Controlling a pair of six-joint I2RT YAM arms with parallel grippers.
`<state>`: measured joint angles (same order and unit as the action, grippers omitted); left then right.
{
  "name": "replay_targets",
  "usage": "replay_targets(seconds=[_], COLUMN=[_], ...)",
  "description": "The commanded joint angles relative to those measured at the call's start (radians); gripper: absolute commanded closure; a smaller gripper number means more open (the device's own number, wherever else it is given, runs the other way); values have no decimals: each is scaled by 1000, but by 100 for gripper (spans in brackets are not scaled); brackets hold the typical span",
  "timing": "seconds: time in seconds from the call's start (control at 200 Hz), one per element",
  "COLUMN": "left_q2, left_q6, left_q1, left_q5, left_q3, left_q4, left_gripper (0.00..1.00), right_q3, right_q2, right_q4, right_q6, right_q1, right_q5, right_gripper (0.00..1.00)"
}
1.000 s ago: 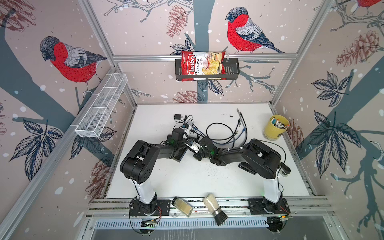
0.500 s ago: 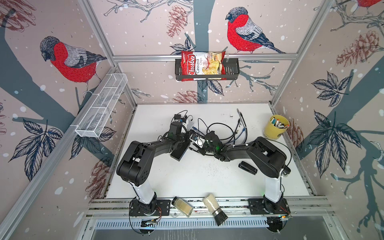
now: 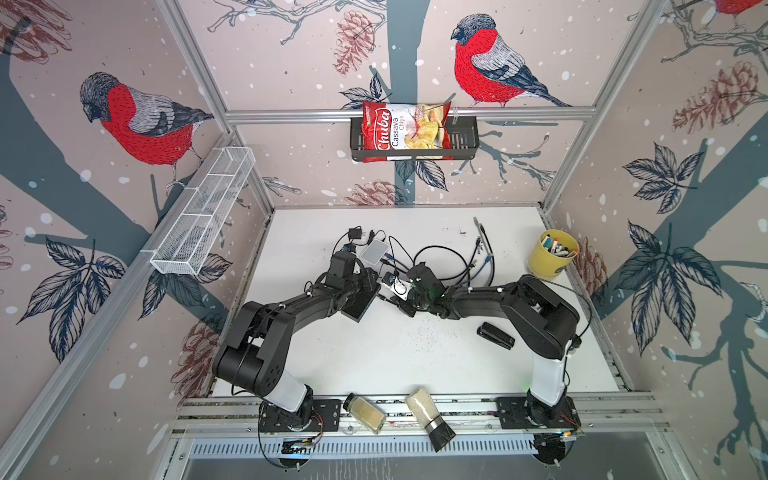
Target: Insert the plug into the switch port
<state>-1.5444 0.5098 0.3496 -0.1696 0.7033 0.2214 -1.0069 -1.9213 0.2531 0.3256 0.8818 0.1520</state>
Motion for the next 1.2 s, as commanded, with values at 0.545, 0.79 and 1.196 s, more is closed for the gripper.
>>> replay_targets(seconds=[0.545, 0.79, 1.196], left_q2=[-65, -56, -82], left_q6=[21, -6, -1], left_q1=[-71, -72, -71], left_q5=[-133, -92, -160], left_q3=[-88, -107, -128], left_q4=[218, 205, 241], left_gripper=[45, 46, 53], right_q3=[-105, -121, -110], right_q2=[-103, -133, -136], right_q4=[-16, -6, 35], right_q6=[-26, -21, -17], right_q1=[11, 9, 8], right_q5=[32, 20, 24], right_gripper=[69, 70, 81])
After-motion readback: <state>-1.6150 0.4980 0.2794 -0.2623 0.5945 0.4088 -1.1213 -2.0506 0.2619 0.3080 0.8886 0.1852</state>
